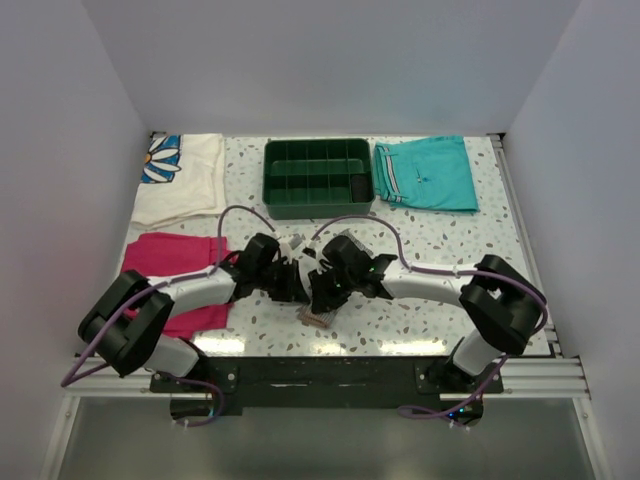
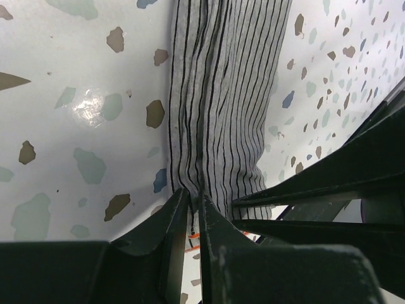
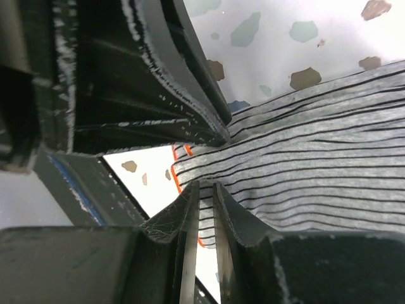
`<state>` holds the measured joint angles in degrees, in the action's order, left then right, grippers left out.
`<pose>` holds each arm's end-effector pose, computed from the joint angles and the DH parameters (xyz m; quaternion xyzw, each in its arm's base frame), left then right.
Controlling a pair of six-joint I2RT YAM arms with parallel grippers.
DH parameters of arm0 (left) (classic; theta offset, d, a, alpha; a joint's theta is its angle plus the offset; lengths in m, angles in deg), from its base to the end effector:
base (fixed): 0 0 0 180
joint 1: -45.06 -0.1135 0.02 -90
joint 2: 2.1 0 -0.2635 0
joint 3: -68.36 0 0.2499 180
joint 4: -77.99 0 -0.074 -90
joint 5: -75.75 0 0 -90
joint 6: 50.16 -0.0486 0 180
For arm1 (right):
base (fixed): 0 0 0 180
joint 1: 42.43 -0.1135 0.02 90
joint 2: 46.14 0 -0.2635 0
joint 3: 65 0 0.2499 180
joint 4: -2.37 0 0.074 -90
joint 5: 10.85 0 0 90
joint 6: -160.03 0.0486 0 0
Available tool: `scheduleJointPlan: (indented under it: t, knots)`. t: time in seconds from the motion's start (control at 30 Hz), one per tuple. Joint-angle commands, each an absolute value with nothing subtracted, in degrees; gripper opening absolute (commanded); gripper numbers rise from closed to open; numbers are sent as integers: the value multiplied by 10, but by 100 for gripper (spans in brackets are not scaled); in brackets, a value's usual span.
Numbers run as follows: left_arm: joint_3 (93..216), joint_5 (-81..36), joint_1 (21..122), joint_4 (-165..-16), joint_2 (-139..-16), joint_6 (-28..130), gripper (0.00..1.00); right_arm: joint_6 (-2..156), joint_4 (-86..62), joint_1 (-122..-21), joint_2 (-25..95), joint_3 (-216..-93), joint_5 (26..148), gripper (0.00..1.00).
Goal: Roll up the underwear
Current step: Roll the underwear to the center of the board.
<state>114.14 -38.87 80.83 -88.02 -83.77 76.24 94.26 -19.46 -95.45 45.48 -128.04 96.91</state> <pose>0.1995 -0.1687 0.1373 0.0681 0.9181 -0.3592 0.1529 0.1828 0.2674 0.1647 -0.2817 0.8875 0.3223 0.1707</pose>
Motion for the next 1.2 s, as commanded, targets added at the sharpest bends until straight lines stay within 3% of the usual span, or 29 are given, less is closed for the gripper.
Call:
scheduleJointPlan:
  t: [0.0,0.5,0.67,0.83,0.97,1.17]
  knots:
    - [1129,-411,812,-907,-843,767,17,957,-165,-965,471,-1273,951,19]
    - [1097,-446,839,-951,-873,798,14,966,-163,-974,504,-1255,911,19]
    - [1120,-413,840,-904,-873,775,14,967,-163,-975,491,-1248,906,20]
    - [1153,-358,839,-843,-862,764,14,958,-170,-975,442,-1248,881,27]
    - [1192,-299,822,-784,-852,760,17,926,-222,-975,371,-1262,850,42]
    - [1219,-298,773,-759,-845,756,20,864,-293,-994,347,-1287,849,47]
